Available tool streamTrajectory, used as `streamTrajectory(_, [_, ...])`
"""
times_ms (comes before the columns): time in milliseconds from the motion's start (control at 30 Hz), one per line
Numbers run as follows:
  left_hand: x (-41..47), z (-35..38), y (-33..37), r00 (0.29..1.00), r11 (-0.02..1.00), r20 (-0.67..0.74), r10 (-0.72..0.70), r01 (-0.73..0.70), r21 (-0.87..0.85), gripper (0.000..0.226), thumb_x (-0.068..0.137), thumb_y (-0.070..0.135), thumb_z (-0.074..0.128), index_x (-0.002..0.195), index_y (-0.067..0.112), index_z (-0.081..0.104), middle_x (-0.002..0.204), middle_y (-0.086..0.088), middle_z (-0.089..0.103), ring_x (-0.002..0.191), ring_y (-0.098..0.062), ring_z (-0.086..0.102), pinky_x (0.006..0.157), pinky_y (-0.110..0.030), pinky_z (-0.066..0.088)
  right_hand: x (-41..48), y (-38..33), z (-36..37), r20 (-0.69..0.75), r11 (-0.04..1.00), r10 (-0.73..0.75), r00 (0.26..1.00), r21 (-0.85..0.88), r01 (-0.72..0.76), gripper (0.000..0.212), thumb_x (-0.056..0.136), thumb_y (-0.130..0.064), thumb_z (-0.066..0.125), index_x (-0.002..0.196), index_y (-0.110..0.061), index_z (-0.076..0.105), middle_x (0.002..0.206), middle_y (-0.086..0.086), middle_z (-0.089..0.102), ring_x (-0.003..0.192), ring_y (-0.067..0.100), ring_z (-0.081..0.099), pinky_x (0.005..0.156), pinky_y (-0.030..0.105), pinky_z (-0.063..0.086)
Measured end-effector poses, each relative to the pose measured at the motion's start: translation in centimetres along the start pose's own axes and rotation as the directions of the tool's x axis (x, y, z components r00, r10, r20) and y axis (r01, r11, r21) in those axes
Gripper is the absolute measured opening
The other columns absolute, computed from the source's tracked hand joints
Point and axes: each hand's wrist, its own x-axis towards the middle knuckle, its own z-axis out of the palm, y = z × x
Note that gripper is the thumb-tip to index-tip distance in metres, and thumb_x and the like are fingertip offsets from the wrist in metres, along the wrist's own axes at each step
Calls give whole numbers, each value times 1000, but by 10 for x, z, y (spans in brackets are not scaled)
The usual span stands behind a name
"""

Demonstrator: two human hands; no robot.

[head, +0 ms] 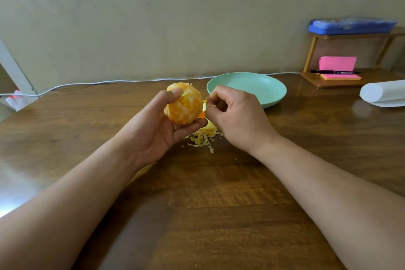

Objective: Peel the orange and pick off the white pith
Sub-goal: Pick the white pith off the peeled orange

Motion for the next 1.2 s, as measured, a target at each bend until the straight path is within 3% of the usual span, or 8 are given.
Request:
streamTrajectory(100, [1,0,1,998,999,-64,0,-3,-41,60,92,26,72,143,1,56,138,-29,67,114,-44,74,85,-41,67,1,1,-1,63,995,39,997,-94,-33,24,105,-37,62,86,-25,71,67,-3,68,58,17,62,59,48,55])
streamTrajectory(167, [2,-1,1,995,998,-103,5,-11,-58,62,88,20,76,143,0,54,140,-30,64,115,-45,73,86,-43,66,2,-1,-3,80,994,56,995,-94,-48,7,104,-31,65,102,-32,72,75,-5,70,62,16,66,63,45,59])
streamTrajectory(233, [3,-3,1,993,997,-119,15,-23,-70,66,86,15,80,144,0,53,143,-29,61,119,-44,72,89,-45,65,3,-6,-6,49,997,63,997,-48,-61,8,103,-27,68,106,-34,68,82,-8,70,68,17,69,64,40,61])
streamTrajectory(367, [6,-5,1,994,995,-111,9,-21,-99,63,90,16,69,147,-1,49,143,-29,63,128,-42,68,100,-51,61,1,-12,-5,69,997,78,995,12,-79,9,105,-33,65,102,-29,72,87,-15,70,77,8,67,65,27,56])
streamTrajectory(567, [4,-2,0,997,999,-71,26,-28,-23,43,106,15,52,145,-2,51,137,-27,68,121,-35,72,99,-44,62,-3,-21,2,67,968,128,989,206,-139,17,97,-33,76,111,-32,65,96,-14,68,83,3,66,70,15,52])
streamTrajectory(867, [3,-1,-3,982,979,-96,162,-148,138,73,83,12,83,146,8,48,139,-23,64,120,-37,73,99,-47,62,-5,-19,0,-9,995,69,998,73,-68,8,98,-28,77,97,-27,68,83,-15,68,81,2,66,66,16,56])
streamTrajectory(1033, [2,3,-5,953,917,-149,265,-201,345,71,88,8,83,146,21,44,134,-15,63,110,-26,77,97,-41,63,-5,-18,-2,49,992,20,999,-129,-13,12,99,-36,72,104,-25,70,87,-12,70,80,9,67,73,36,62])
streamTrajectory(1200, [0,4,-6,940,874,-143,310,-222,432,76,79,18,88,141,28,44,132,-12,63,112,-26,75,101,-43,61,-4,-21,-4,97,982,0,995,-187,18,17,102,-39,62,101,-24,70,84,-9,69,76,11,67,69,38,62])
